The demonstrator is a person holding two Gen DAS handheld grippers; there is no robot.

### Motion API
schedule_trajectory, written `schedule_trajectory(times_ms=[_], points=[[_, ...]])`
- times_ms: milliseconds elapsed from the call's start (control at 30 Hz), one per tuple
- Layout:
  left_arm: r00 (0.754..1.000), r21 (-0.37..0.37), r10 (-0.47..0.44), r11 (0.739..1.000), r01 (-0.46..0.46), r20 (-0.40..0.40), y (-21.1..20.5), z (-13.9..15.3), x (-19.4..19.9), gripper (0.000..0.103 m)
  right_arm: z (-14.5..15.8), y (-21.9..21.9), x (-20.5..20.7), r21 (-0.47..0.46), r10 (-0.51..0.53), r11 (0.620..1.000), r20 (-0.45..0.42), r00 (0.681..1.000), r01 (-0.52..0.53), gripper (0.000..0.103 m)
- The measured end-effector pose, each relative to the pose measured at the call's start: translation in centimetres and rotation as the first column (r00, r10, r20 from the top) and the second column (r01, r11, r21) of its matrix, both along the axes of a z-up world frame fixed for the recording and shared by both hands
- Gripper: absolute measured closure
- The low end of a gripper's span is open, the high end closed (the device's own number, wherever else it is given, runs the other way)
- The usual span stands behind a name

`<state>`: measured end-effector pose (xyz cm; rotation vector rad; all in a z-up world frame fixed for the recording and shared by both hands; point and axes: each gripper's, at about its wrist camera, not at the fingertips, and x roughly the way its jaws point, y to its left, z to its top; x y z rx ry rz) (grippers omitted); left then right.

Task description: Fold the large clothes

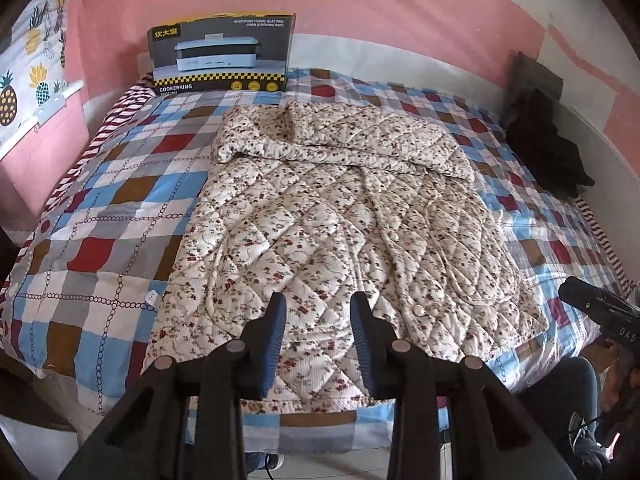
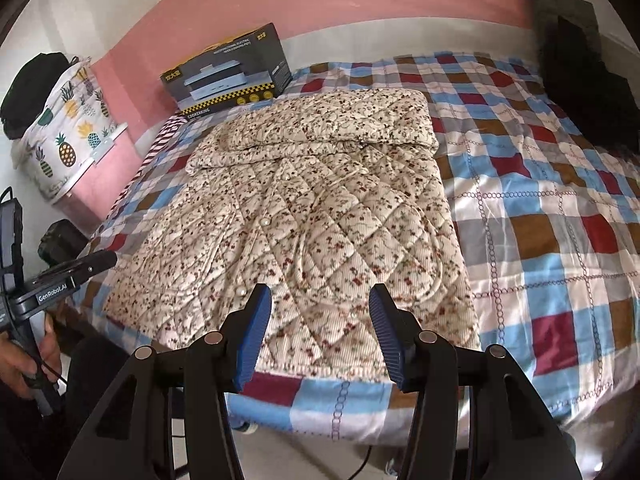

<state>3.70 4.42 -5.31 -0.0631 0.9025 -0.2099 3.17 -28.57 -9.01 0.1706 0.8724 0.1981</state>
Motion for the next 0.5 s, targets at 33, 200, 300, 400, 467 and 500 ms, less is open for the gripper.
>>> schedule_trajectory(times_ms=[33, 200, 300, 400, 467, 500], points=[[1.000, 0.000, -0.001, 1.000, 0.001, 0.002, -0.1, 0.1, -0.1, 0.068, 0.1, -0.1, -0.2, 0.000, -0.003, 1.000, 0.001, 1.000, 0.003, 0.051], [1.000, 0.009, 0.001, 1.000, -0.002, 0.013, -0.1, 0.3, -0.5, 0.068, 0.0, -0.6, -0.9, 0.001, -0.017, 1.000, 0.003, 1.000, 0.017, 0.041], [1.000, 0.023, 0.007, 1.000, -0.007, 0.007, -0.1, -0.1, -0.4, 0.068, -0.4, -1.0, -0.8, 0.004, -0.027, 1.000, -0.008, 1.000, 0.027, 0.041], [1.000, 0.041, 0.016, 0.999, -0.016, 0.002, 0.1, -0.6, -0.2, 0.068, -0.9, -1.4, -0.5, 0.012, -0.036, 0.999, -0.024, 0.999, 0.036, 0.041], [1.000, 0.048, 0.024, 0.999, -0.023, -0.006, 0.4, -1.1, 0.1, 0.068, -1.5, -1.6, -0.1, 0.011, -0.041, 0.999, -0.038, 0.998, 0.042, 0.041], [0.999, 0.052, 0.029, 0.998, -0.029, -0.012, 0.6, -1.5, 0.3, 0.068, -1.7, -1.8, 0.0, 0.009, -0.044, 0.999, -0.044, 0.998, 0.044, 0.041]])
